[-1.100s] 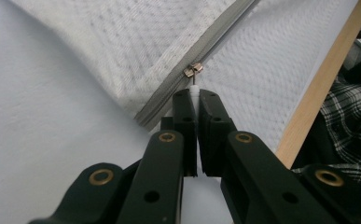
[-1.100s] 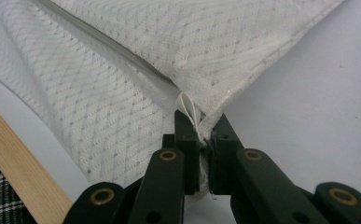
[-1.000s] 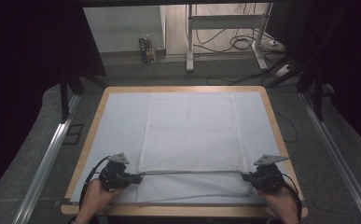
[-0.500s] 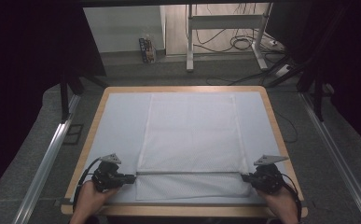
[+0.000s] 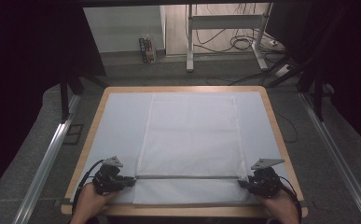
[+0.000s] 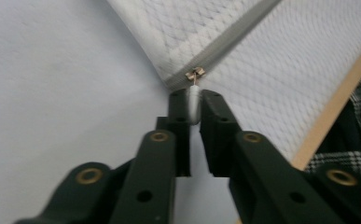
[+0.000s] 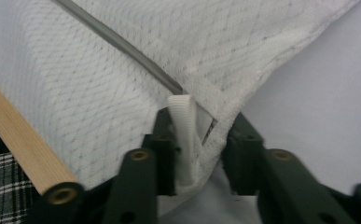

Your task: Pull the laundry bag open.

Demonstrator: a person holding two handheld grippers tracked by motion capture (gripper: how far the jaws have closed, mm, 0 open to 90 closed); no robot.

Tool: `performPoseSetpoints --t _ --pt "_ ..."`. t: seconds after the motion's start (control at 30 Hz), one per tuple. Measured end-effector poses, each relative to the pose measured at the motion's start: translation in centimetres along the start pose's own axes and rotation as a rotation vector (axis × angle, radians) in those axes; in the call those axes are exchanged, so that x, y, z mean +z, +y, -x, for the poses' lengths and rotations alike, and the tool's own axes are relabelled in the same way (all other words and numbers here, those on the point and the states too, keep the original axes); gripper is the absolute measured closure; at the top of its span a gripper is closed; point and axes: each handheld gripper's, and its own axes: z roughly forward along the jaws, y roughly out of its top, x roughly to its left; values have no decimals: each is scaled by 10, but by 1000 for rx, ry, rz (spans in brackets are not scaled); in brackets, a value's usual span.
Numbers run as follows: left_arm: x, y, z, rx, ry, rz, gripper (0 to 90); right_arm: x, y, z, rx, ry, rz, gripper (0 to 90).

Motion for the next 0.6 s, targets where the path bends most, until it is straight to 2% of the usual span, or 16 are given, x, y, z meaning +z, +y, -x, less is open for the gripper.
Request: performPoseSetpoints --t 0.07,0.17,0.33,0.5,0.6 --pt "1 0 2 13 7 6 714 0 0 0 -6 -2 8 560" --pt "4 1 4 24 45 9 573 2 1 -1 -23 -19 7 455" --pt "5 4 8 41 94 21 425 1 2 -3 -41 -46 26 334" --pt "5 5 15 64 152 31 292 -6 4 -4 -65 -73 80 229" --pt "4 6 19 71 167 52 229 -10 4 -5 -68 -77 112 178"
